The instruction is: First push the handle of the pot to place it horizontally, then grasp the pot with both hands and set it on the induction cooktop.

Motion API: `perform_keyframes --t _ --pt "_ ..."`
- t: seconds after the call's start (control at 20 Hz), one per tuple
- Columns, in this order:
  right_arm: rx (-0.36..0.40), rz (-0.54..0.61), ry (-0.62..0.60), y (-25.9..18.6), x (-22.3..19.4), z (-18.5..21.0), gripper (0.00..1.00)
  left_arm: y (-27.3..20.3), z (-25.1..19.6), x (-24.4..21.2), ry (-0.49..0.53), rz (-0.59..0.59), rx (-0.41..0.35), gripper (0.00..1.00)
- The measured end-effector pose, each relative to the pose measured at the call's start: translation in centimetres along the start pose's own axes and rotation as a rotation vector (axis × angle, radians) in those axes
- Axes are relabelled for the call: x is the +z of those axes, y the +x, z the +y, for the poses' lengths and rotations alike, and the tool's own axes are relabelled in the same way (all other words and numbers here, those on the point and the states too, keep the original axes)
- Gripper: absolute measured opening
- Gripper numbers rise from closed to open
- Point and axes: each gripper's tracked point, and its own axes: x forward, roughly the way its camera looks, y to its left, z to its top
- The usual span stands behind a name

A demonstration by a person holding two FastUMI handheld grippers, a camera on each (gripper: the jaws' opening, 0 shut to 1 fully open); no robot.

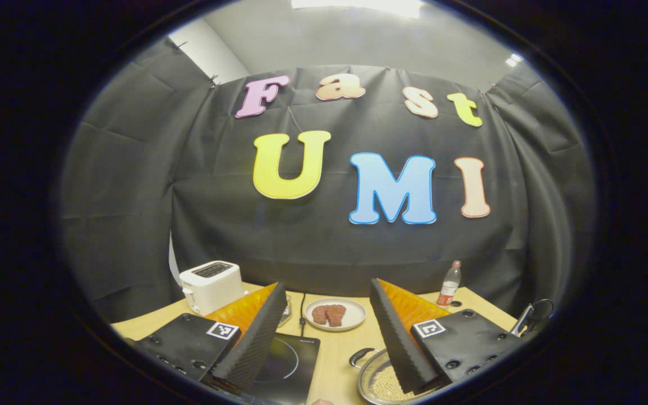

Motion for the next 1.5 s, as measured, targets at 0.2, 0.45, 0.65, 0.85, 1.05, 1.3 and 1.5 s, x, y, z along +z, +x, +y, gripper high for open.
perform_keyframes --t 0.2,0.45,0.65,0.85,1.05,1.3,1.5 --pt "-0.037 -0.006 -0.005 0.3 0.2 -2.3 0.01 -0.1 -0.5 -0.2 0.007 0.006 0.012 0.97" --pt "-0.105 -0.031 -0.038 1.0 1.2 -5.2 0.01 -0.6 -0.5 -0.2 0.025 0.008 0.040 0.96" --pt "-0.153 -0.052 -0.096 1.7 2.2 -7.1 0.01 -1.1 -0.3 -0.4 0.034 0.013 0.071 0.99" --pt "-0.154 -0.062 -0.068 2.3 2.9 -7.9 0.01 -1.6 0.0 -0.3 0.041 0.016 0.105 0.98" --pt "-0.170 -0.076 -0.041 3.0 4.0 -8.6 0.01 -2.3 0.4 -0.5 0.040 0.019 0.142 0.98" --pt "-0.206 -0.108 0.001 3.6 5.4 -10.0 0.01 -2.9 0.7 -0.7 0.054 0.022 0.174 0.96" --pt "-0.240 -0.161 0.077 3.3 6.4 -11.6 0.02 -2.8 -0.1 -1.1 0.061 0.031 0.178 0.94"
